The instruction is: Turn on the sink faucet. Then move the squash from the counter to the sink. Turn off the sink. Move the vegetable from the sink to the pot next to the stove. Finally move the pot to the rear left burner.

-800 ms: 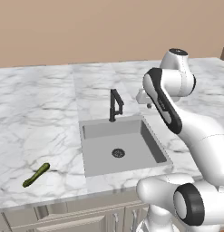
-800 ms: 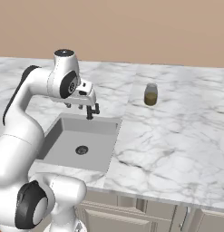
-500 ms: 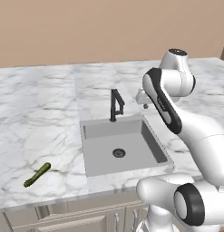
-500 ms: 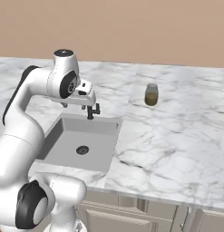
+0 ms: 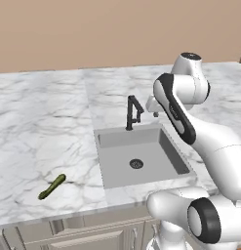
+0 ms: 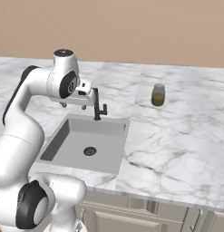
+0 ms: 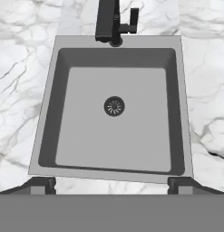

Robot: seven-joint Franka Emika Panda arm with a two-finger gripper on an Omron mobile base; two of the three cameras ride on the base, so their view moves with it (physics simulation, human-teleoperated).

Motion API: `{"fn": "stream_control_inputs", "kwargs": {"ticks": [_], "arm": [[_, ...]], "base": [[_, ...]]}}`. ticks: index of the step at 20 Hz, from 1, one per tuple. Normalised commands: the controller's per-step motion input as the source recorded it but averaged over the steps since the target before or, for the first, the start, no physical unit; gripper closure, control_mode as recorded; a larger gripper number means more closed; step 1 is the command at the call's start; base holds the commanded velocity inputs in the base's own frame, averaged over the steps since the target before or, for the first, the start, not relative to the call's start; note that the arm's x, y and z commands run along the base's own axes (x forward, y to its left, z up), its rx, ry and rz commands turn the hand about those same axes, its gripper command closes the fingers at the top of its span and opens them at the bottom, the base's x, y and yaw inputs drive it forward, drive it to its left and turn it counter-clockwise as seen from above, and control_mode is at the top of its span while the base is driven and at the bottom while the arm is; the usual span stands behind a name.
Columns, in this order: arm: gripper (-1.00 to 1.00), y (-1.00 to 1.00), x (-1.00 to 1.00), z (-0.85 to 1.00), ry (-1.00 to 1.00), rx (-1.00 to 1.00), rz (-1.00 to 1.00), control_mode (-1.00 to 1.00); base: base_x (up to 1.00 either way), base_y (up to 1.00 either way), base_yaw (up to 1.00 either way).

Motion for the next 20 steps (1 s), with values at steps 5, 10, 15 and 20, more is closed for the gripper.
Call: {"fn": "stream_control_inputs", "kwargs": {"ticks": [5,10,15,20], "arm": [[-1.0,0.0,0.0,0.0,0.0,0.0,0.0,1.0],[-1.0,0.0,0.0,0.0,0.0,0.0,0.0,1.0],[-1.0,0.0,0.0,0.0,0.0,0.0,0.0,1.0],[-1.0,0.0,0.0,0.0,0.0,0.0,0.0,1.0]], "base": [[0.19,0.37,0.0],[0.3,0.28,0.0],[0.39,0.0,0.0],[0.31,0.0,0.0]]}}
